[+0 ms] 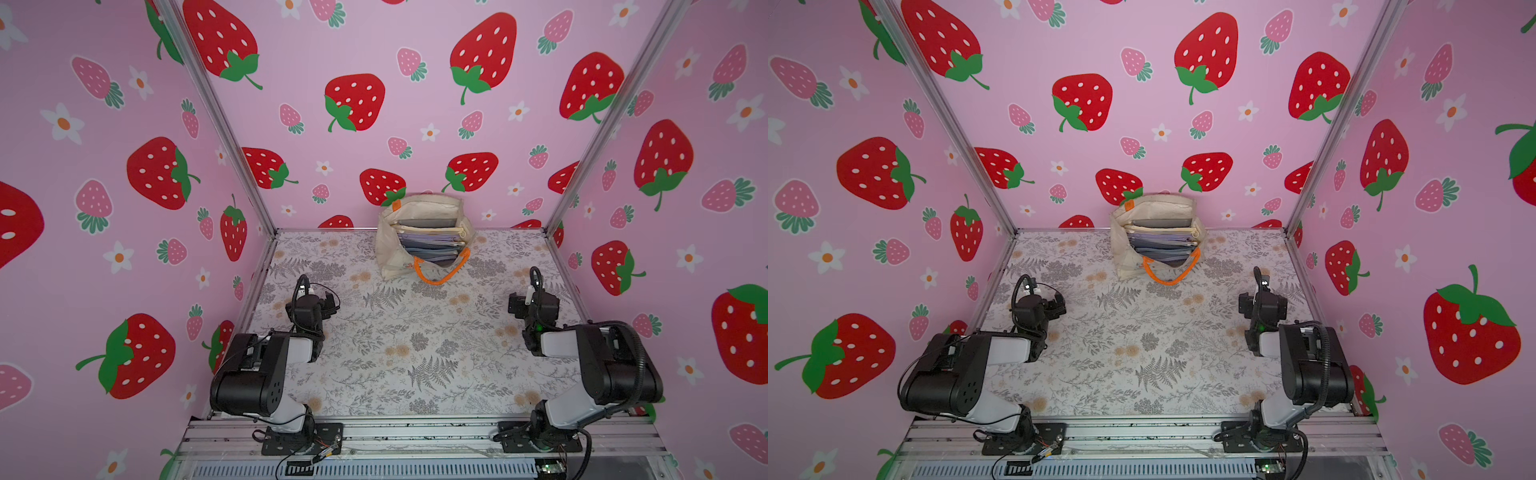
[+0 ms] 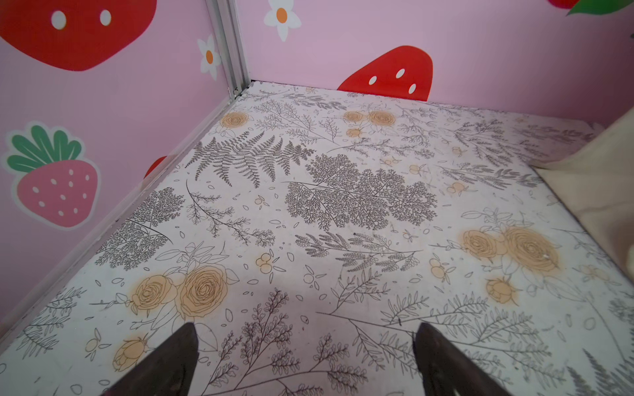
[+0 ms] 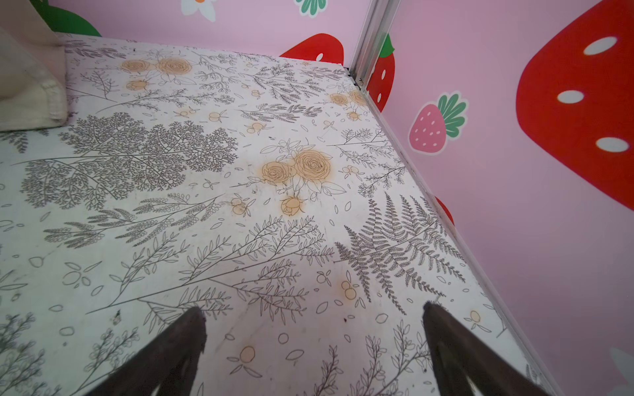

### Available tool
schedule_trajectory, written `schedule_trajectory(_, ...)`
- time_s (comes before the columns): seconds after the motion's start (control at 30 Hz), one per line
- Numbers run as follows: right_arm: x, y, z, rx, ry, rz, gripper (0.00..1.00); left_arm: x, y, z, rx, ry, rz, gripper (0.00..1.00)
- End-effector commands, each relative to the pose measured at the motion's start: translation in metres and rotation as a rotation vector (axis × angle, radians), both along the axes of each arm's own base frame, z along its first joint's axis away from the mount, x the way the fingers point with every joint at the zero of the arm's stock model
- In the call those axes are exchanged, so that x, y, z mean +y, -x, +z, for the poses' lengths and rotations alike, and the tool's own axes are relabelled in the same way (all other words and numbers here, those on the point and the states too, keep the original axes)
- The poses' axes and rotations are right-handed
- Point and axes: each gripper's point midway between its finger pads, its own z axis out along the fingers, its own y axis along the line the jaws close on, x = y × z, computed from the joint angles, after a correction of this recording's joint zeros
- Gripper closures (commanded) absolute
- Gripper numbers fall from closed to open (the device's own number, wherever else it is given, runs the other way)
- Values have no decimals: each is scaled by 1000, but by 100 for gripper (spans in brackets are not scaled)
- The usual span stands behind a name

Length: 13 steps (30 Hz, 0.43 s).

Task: Put the pencil pouch into the canvas bag
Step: Reset both arms

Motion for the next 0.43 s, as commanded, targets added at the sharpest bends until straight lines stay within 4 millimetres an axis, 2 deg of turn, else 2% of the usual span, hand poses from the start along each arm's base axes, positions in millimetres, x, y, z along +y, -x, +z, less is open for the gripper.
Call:
schedule_trajectory(0.0, 1, -4, 7, -17, -12, 6, 1, 0, -7, 7, -7, -9, -8, 1)
schedule_trajectory(0.4, 2, -5, 7, -16, -10, 8, 1, 1, -6, 7, -11, -10, -6, 1)
